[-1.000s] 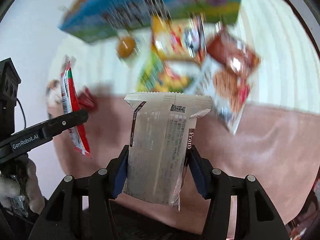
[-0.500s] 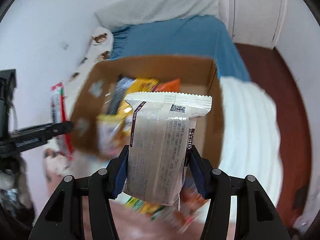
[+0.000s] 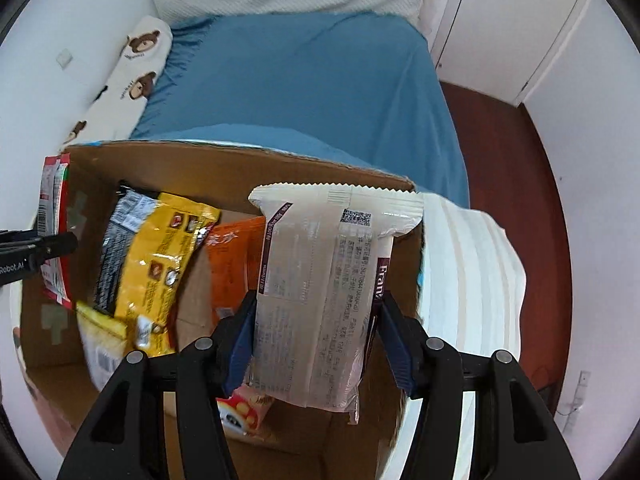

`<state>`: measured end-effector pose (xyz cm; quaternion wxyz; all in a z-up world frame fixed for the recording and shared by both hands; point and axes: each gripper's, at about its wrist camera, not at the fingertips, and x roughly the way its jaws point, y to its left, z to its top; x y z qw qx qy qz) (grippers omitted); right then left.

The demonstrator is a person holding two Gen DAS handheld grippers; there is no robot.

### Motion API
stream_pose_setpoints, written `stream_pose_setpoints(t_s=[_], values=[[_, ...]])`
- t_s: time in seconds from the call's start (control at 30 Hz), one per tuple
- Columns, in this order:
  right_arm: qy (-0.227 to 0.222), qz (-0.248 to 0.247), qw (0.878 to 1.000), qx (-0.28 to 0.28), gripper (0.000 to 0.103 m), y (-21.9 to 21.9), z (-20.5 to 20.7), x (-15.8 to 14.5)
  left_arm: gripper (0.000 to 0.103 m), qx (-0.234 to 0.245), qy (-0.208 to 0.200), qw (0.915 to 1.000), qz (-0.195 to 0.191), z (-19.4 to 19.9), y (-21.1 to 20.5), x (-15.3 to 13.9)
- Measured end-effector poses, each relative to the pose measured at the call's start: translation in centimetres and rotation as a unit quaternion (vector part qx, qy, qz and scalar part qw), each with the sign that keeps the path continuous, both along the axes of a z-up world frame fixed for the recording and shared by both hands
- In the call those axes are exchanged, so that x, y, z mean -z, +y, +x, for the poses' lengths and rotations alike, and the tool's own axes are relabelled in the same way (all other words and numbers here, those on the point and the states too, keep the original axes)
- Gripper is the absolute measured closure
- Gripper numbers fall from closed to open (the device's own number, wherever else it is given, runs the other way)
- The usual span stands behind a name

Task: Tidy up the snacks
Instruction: 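Carry the sauce packet and wafer pack into the box and open both tools, then withdraw both tools from the box toward the remaining snacks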

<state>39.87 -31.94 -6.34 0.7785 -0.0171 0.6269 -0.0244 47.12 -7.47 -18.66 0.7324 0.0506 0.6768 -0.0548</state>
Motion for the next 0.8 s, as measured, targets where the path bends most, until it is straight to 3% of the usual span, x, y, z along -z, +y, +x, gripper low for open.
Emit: stream_pose_setpoints(t_s=[0.07,0.1,0.13,0.23,0.57,0.8], values=[[0.007,0.004,1.0,0.002,0.018,0.0,0.9,1.2,0.043,0.001,-0.001,1.0,-0.009,0.5,0.0,0.5],[0.007,0.007,1.0,0.006,0.014,-0.1,1.0,1.2,0.036,-0.001,0.0,0.9999,-0.017,0.6,-0.1,0.6],[0.008,0.007,1.0,0.005,0.013,-0.1,1.0,1.3,0.028,-0.002,0.0,0.9996,-0.028,0.7,-0.1,0.6],[0.007,0.004,1.0,0.005,0.01,0.0,1.0,1.5,0.017,0.003,-0.015,0.9994,-0.029,0.4,-0.7,0.3],[-0.002,0.024,0.999,0.033,0.007,-0.2,-0.3,1.5,0.015,-0.003,-0.06,0.998,-0.022,-1.7,-1.2,-1.7],[-0.025,0.041,0.998,0.04,0.006,0.7,-3.3,-0.5,0.015,0.007,-0.103,0.9945,-0.019,-4.9,-1.6,-4.5]])
